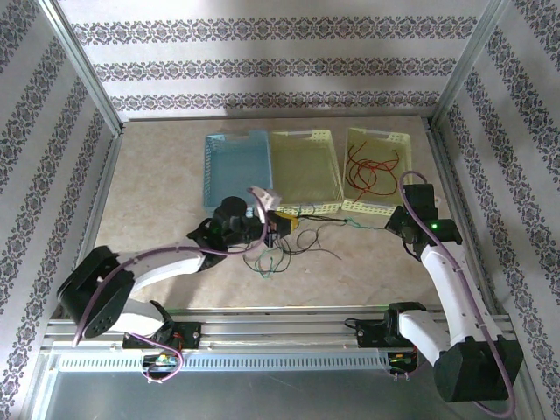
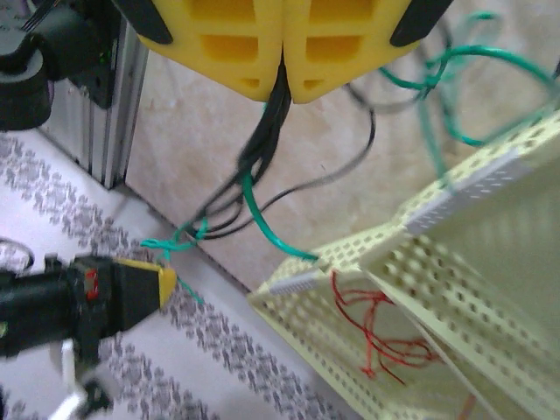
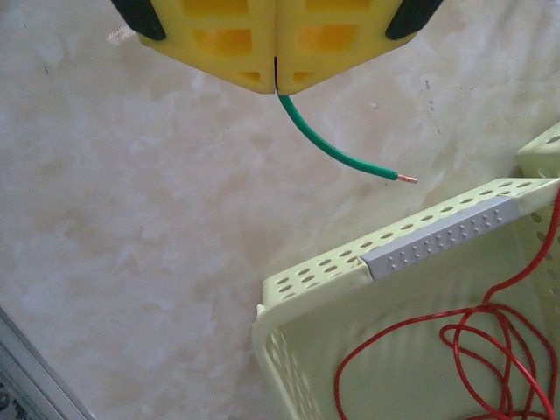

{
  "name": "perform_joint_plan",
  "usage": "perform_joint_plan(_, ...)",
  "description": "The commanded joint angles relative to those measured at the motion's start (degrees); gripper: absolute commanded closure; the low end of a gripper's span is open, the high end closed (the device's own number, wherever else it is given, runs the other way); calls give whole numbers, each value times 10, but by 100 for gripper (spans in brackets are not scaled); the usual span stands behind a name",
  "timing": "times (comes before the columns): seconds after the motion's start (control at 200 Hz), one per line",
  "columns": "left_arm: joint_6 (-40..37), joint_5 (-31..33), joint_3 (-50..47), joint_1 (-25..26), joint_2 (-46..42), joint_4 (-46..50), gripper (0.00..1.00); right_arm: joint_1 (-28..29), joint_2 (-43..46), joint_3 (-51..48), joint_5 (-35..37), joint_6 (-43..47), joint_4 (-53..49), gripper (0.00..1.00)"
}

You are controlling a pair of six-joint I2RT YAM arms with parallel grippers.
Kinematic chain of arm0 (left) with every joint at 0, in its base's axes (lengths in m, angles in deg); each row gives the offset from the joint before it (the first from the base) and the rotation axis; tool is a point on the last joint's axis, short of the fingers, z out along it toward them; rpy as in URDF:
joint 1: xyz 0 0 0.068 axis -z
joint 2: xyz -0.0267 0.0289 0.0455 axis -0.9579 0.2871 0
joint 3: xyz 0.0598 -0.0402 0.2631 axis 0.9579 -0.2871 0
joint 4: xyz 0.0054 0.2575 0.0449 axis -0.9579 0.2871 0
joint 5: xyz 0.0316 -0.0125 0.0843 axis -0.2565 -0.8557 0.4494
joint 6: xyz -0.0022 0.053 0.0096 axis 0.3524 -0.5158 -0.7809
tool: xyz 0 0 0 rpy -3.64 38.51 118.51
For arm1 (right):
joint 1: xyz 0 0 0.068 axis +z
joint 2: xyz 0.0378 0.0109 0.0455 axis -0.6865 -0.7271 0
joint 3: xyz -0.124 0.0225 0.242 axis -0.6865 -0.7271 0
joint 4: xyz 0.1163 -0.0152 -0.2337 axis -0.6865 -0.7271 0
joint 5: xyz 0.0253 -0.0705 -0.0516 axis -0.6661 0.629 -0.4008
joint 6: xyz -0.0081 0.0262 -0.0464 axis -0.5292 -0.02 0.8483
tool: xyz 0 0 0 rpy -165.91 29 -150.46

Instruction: Untangle the cables

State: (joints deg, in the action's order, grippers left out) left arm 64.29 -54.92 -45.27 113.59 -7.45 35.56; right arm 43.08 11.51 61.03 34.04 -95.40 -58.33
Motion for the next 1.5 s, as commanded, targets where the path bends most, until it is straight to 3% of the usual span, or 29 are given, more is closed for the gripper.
perform_joint_plan(0.0, 32, 43, -36, -42, -64, -16, 100, -36, 0, -13, 63, 28, -21, 100)
perform_joint_plan(0.245, 22, 94, -91, -81, -184, 68, 100, -74, -2, -11, 89, 26, -30, 100)
perform_joint_plan(0.45, 7, 112, -100, -87, -235, 137, 100, -82, 1, 1, 118, 26, -38, 100)
perform_joint_plan(0.565, 2, 83, -98, -87, -240, 158, 100, -81, 13, 2, 57, 23, -26, 100)
perform_joint_plan(0.685, 7, 26, -98, -83, -220, 160, 100, -52, 43, 27, -5, -9, -26, 100)
perform_joint_plan(0.974, -2, 35, -101, -41, -186, 159, 100, 59, 38, 163, -37, -82, -26, 100)
perform_joint_plan(1.154, -16, 66, -82, 2, -122, 151, 100, 112, -49, 195, -3, -99, 73, 100)
perform_joint_plan(1.419, -35, 109, -20, 51, 2, 122, 100, 169, -278, 229, 24, -117, 312, 100)
perform_joint_plan(1.494, -43, 129, -3, 58, 20, 125, 82, 183, -334, 245, 10, -131, 340, 100)
